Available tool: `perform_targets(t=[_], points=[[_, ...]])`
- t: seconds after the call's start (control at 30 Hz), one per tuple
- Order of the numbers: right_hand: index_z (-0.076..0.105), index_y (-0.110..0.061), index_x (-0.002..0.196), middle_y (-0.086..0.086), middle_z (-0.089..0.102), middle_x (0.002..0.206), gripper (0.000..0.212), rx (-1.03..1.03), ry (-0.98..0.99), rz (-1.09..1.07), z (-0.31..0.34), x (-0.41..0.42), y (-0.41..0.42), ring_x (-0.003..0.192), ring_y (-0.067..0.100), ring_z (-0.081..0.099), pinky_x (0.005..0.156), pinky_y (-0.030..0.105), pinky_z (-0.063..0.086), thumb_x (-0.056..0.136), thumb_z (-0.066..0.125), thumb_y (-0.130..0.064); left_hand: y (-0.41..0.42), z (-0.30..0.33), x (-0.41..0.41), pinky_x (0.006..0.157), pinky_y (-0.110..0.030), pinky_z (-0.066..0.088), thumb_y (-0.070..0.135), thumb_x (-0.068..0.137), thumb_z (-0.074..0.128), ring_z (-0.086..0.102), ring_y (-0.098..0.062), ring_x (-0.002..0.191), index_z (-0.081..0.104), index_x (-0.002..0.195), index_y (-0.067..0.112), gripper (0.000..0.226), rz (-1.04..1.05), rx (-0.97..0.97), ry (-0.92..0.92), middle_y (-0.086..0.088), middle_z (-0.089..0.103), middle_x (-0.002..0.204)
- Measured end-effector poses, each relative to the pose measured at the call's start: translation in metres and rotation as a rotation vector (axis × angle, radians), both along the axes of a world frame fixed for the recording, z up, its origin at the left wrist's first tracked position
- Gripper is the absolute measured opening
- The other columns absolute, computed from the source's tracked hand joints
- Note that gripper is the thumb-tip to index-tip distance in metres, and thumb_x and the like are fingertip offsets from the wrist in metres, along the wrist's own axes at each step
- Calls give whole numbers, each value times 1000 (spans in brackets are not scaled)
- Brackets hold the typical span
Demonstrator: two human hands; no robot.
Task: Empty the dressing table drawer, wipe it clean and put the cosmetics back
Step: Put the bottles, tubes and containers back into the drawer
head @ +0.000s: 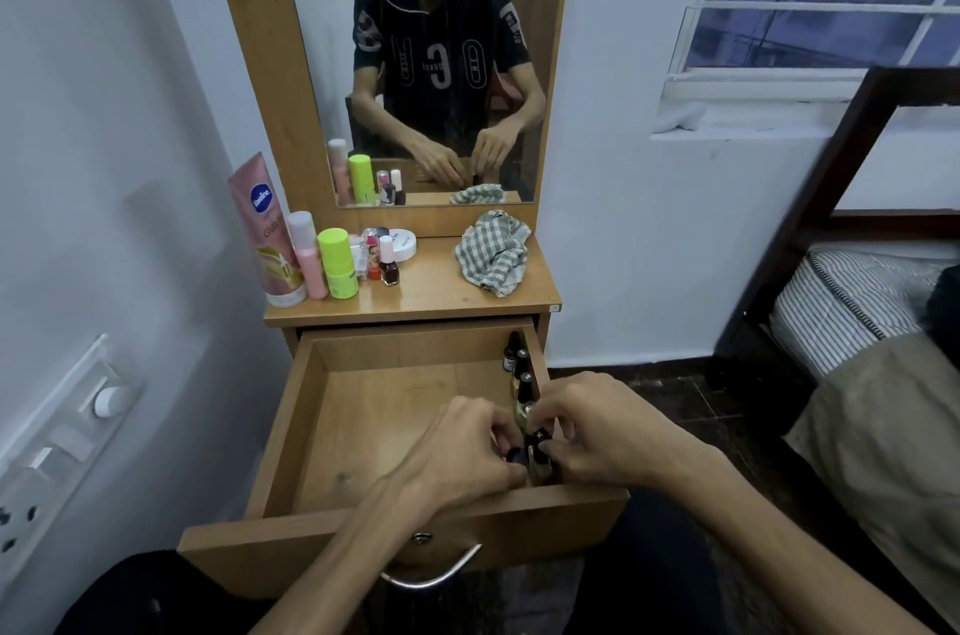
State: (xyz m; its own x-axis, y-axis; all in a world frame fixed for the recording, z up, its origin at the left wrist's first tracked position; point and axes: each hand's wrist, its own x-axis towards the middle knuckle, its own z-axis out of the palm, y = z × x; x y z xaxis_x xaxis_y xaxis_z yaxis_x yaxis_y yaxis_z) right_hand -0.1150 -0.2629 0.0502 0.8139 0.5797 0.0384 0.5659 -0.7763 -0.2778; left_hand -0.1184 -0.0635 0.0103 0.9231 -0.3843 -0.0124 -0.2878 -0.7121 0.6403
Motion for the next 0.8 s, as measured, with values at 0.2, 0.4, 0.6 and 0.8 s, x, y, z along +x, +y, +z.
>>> perform_targets(t=[0.2,0.4,0.6,0.8], points=[[77,-28,100,-15,59,94,12,-61,14,15,-8,0,-4,81,4,48,72,18,43,89,70,-27,-9,-4,7,69,-29,60,24,75,83,68,-4,77,78,90,20,16,-46,-12,47,9,72,85],[78,-26,103,-11,67,101,16,-69,23,-19,-13,2,-3,90,9,61,80,29,57,88,72,-29,-8,-7,10,68,-33,61,22,72,85,69,-6,76,76,85,21,16,-46,-46,108,6,72,82],[77,-31,106,-18,63,93,22,-42,34,-28,-12,4,-7,80,1,54,71,18,46,84,76,-33,-5,-8,9,68,-25,61,17,73,86,68,-5,79,73,87,24,20,-45,-70,172,6,71,87],[79,-31,95,-20,67,77,14,51,30,-63,11,18,2,75,-1,62,64,12,44,83,73,-30,13,-7,14,72,-34,63,40,67,90,69,-5,79,72,89,32,29,2,-68,177,11,71,87]])
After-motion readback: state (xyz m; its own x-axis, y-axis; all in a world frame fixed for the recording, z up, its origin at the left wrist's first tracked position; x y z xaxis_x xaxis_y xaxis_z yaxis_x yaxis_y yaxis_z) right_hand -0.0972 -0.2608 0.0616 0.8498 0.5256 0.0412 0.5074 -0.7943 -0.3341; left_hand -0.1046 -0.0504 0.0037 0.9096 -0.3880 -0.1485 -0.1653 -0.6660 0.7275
